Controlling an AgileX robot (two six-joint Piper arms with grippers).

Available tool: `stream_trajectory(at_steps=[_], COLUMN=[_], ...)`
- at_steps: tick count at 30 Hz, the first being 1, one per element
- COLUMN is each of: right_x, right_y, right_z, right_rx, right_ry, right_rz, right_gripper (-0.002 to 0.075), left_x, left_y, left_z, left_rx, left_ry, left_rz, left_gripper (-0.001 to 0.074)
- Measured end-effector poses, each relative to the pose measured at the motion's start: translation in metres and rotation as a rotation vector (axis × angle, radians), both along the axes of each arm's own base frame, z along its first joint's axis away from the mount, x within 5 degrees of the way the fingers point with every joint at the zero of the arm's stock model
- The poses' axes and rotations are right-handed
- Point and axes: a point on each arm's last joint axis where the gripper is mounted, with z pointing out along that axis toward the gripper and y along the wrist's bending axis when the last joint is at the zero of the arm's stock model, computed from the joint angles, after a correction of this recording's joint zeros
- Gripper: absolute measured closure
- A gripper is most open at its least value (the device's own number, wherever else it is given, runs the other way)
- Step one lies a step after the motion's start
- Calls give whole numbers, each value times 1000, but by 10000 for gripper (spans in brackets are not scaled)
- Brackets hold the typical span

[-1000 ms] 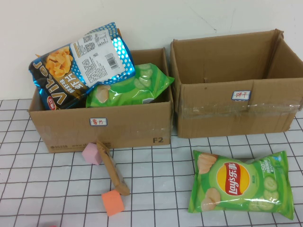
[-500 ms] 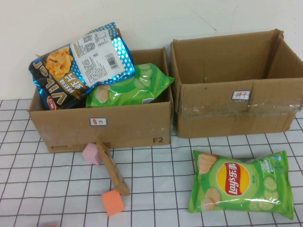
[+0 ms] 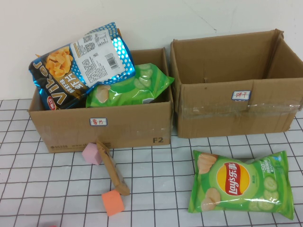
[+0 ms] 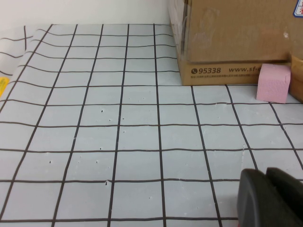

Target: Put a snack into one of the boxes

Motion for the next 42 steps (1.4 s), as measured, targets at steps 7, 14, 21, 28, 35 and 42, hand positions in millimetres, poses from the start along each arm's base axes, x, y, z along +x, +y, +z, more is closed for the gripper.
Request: stream_trajectory(at_steps=[7,14,21,28,35,42], right_x=[0,0,3,6,-3,-4], right_y=[0,0,1,4,7,7], right_z=[0,0,6,38,68,71], right_rx=[0,0,0,-8,-11,16], right_ry=[0,-3,-101,-452,-795,-821], right_rz=[0,0,9,41,74,77], right_gripper=[727,727,727,727,727,727], left_x=[0,0,2,2,-10,-7], left_y=[0,0,-1,-2,-2,-2], left_z=[0,0,6,43,73,68], left_rx=[0,6,2,-34,-58,-53], left_ry=[0,0,-93,-502,-859,-796], left_rz=[0,-2,-6,-18,-27,-25], left_gripper=[736,736,736,736,736,736])
